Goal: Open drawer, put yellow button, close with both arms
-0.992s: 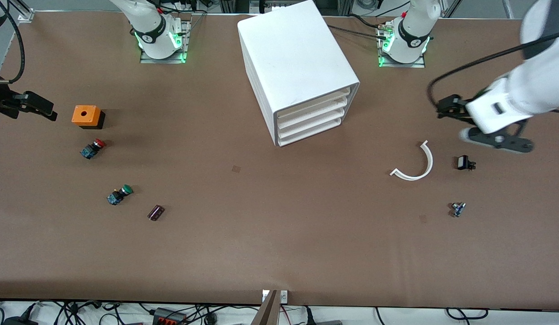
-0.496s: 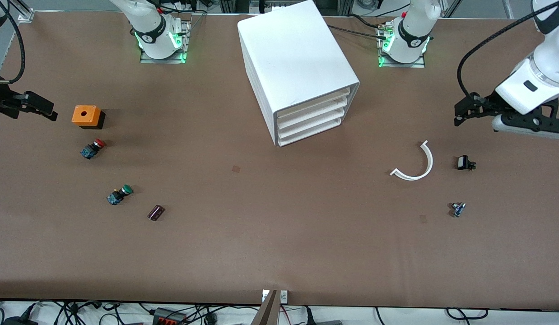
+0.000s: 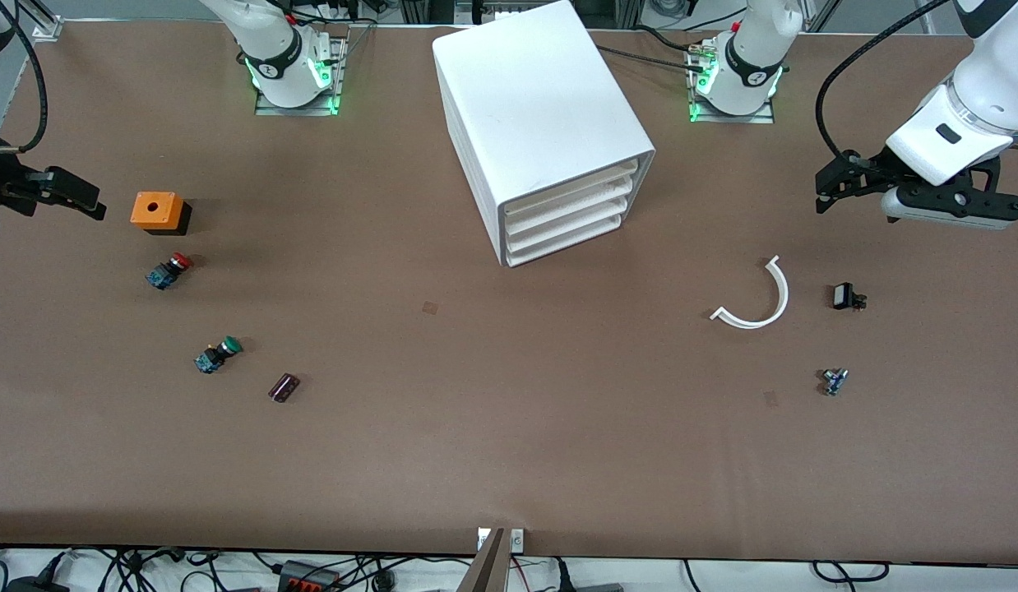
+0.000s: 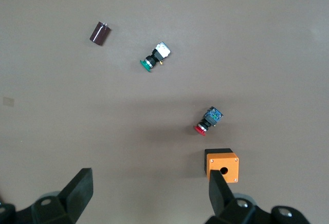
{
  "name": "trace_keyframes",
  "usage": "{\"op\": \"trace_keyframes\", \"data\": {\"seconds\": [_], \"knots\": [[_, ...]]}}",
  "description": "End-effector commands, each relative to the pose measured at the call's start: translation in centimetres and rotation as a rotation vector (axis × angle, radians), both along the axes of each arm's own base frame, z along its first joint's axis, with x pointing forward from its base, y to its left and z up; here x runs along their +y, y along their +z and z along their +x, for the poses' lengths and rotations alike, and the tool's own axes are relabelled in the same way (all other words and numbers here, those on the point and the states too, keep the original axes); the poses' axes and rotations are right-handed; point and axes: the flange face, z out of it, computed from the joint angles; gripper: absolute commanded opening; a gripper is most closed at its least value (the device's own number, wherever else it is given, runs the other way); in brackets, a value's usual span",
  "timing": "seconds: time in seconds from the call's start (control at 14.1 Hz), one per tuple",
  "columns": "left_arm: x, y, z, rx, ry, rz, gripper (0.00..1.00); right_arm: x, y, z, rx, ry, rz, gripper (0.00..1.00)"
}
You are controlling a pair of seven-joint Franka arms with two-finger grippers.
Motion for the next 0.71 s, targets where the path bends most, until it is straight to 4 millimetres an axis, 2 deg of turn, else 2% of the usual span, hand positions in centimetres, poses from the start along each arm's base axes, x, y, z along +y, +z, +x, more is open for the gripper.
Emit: {"op": "trace_keyframes", "data": {"seconds": [0.0, 0.21, 0.64], "knots": [[0.43, 1.14, 1.13, -0.018, 0.013, -0.011, 1.00, 0.08, 0.27, -0.91, 0.000, 0.013, 0.004, 1.00], [1.21, 0.76, 1.50, -0.006, 0.025, -0.010, 1.00, 0.16, 0.11, -0.81, 0.002, 0.015, 0.004, 1.00], [1.05, 0.38, 1.66, 0.003, 0.022, -0.007, 1.00, 0.34, 0.12, -0.78, 0.000, 0.018, 0.005, 1.00]]}}
